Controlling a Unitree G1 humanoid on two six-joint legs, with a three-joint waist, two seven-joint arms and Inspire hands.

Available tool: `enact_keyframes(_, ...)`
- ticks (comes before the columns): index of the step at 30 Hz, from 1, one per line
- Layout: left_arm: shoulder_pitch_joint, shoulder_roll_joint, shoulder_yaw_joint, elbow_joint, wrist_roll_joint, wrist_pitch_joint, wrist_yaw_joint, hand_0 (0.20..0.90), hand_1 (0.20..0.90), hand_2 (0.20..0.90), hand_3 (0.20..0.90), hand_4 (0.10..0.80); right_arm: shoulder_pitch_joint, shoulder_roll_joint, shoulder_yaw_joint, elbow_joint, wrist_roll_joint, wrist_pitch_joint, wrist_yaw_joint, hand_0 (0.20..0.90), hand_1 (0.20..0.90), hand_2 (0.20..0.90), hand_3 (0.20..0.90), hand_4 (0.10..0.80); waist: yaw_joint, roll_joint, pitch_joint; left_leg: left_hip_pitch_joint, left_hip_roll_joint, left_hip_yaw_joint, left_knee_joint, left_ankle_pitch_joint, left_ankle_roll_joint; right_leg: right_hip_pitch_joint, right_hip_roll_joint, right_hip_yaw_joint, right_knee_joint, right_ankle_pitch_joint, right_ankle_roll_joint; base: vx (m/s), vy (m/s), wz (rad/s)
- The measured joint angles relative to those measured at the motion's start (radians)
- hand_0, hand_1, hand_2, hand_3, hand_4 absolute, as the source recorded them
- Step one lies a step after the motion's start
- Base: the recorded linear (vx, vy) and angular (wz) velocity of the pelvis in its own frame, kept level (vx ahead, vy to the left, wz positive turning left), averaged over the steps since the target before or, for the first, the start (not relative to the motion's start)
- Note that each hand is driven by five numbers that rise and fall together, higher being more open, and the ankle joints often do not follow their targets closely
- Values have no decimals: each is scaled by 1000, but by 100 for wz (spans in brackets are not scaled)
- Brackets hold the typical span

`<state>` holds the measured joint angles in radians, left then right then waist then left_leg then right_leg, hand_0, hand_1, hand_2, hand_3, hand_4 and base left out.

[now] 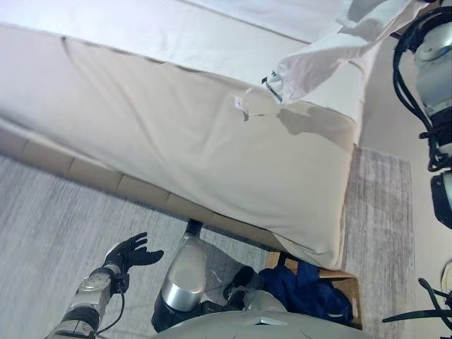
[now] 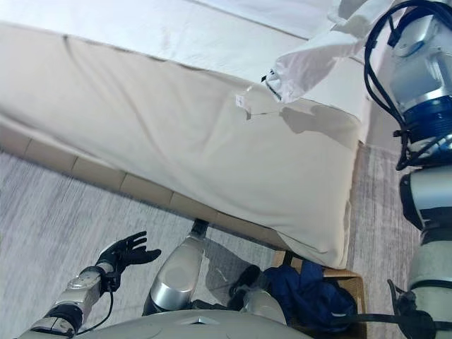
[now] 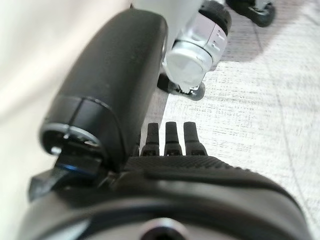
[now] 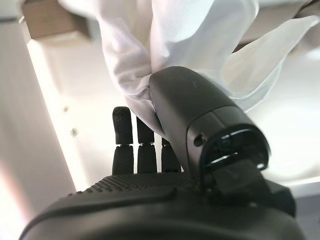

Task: Pick up the clothes from the bed and place them into the basket

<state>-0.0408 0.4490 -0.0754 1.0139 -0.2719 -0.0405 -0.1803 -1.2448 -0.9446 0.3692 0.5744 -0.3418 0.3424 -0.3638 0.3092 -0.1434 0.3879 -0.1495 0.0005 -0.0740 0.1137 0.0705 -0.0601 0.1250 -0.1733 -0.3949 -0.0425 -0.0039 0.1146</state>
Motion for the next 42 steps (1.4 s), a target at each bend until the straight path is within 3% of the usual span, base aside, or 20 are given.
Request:
enact_keyframes(6, -10, -33, -2, 25, 48, 37, 12, 900, 900, 900, 900, 800, 136, -97, -98, -108, 14, -18, -12, 300, 300, 300, 200, 100, -133, 44, -71, 127, 23, 104, -96, 4, 7, 19, 1, 98, -13, 17, -5, -5, -35, -54)
enact_keyframes(13, 32, -53, -40, 24, 114, 71, 20, 900, 900, 900, 900, 800, 503, -115, -290, -293, 48, -26, -22, 300, 300, 300, 200, 100, -313, 67, -234, 252, 43, 253, -202, 5, 7, 21, 15, 246, -43, 23, -1, -35, -71, -66)
enact_keyframes(19, -22, -87, -47, 19, 157, 80, 15, 900, 900, 900, 900, 800, 662, -114, -332, -318, 48, -30, -22, 300, 300, 300, 200, 100, -423, 95, -255, 295, 66, 342, -208, -11, 11, 8, 36, 327, -43, 41, 1, -12, -72, -46)
enact_keyframes(27, -8, -116, -98, 22, 219, 79, -29, 900, 900, 900, 900, 800, 845, -91, -372, -332, 48, -38, 22, 300, 300, 300, 200, 100, -488, 110, -263, 319, 79, 436, -208, -29, -4, -36, 51, 424, -43, 68, 8, -5, -106, -37)
enact_keyframes(33, 19, -124, -134, 22, 236, 79, -48, 900, 900, 900, 900, 800, 949, -19, -383, -308, 47, -60, 73, 300, 300, 300, 200, 100, -504, 118, -269, 319, 83, 463, -208, -39, -18, -66, 60, 468, -53, 65, 11, 3, -115, -28)
enact_keyframes(42, 7, -126, -168, 20, 234, 79, -40, 900, 900, 900, 900, 800, 1040, 82, -377, -121, 48, -35, 94, 300, 300, 300, 200, 100, -503, 169, -287, 265, 89, 463, -202, -18, 1, -121, 71, 473, -49, 96, 4, -96, -112, -4)
